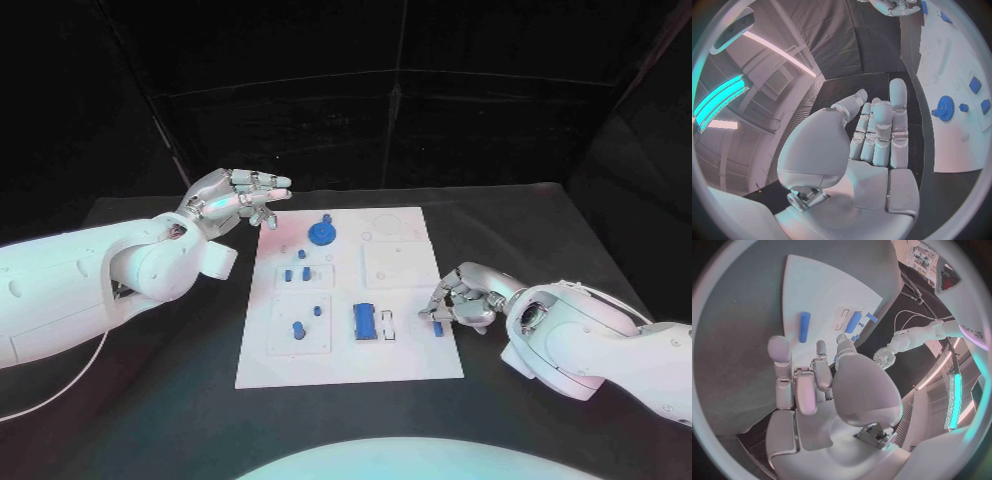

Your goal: Assemble the parts on the task board

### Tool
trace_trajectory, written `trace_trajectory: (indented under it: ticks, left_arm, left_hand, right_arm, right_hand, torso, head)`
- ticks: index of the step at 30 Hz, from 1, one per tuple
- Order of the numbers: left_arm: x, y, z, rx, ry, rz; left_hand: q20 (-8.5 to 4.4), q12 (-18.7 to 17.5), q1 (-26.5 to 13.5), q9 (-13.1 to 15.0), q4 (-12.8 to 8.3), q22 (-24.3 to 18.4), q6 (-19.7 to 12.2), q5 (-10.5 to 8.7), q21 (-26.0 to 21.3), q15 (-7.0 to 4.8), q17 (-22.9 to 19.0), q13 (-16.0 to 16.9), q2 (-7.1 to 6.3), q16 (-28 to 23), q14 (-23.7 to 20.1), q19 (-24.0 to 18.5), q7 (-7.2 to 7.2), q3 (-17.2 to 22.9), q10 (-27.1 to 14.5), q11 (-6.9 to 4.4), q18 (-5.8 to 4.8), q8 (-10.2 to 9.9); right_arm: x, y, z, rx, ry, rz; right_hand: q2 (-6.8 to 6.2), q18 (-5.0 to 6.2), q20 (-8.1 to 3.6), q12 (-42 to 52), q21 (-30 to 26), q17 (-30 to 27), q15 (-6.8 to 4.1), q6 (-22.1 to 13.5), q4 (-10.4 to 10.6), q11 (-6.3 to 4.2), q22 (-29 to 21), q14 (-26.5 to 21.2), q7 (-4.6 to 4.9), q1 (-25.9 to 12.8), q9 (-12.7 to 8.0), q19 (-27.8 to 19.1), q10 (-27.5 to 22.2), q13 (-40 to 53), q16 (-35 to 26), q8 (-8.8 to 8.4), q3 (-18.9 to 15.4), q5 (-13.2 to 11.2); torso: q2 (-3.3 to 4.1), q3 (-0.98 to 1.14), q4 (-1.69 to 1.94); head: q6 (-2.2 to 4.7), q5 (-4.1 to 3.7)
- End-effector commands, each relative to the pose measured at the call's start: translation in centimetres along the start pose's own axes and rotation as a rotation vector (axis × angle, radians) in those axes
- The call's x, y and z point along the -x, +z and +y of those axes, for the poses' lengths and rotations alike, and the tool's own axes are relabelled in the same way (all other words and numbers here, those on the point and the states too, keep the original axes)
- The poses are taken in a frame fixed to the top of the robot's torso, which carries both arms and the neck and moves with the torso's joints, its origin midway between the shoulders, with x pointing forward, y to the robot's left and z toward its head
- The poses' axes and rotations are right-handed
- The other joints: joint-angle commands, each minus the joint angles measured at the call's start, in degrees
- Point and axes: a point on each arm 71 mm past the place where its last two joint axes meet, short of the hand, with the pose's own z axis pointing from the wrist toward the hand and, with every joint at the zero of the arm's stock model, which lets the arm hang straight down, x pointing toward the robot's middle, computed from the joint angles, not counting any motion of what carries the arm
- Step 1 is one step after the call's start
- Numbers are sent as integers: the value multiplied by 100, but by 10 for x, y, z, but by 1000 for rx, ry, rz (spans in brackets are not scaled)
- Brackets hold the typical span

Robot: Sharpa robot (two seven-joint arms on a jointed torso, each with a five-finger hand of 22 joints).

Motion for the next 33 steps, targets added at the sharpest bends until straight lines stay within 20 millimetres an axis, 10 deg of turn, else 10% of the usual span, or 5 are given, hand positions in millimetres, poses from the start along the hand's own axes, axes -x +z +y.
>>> trace_trajectory:
  ticks: [1, 33]
  left_arm:
    - [-2, 1, -1, -7, -3, 12]
    - [-4, 4, 0, 0, -5, 21]
  left_hand:
    - [12, 33, -33, -7, 12, -5, -39, 31, -24, 5, 0, 4, 15, -2, -16, 44, -9, -36, -46, -7, 72, -3]
    - [14, 38, -35, -6, 13, -7, -42, 31, -26, 7, -15, 5, 16, -8, -22, 44, -7, -39, -49, -5, 72, -1]
  right_arm:
    - [5, 0, -6, -12, -42, -27]
    - [-8, 11, -9, -55, -229, 9]
  right_hand:
    - [9, 53, 11, -33, -20, 490, 9, -20, -64, 3, -17, 399, 10, 66, -13, -25, -37, -112, -31, -28, 1, 76]
    - [-154, 69, 7, -119, -109, 434, 0, 101, -79, -9, -127, 388, -9, -24, -21, -68, -70, -185, -77, -37, -216, -79]
  torso:
    - [-4, 0, -53]
    - [-8, 3, -55]
  head:
    - [-15, -45]
    - [-57, -60]
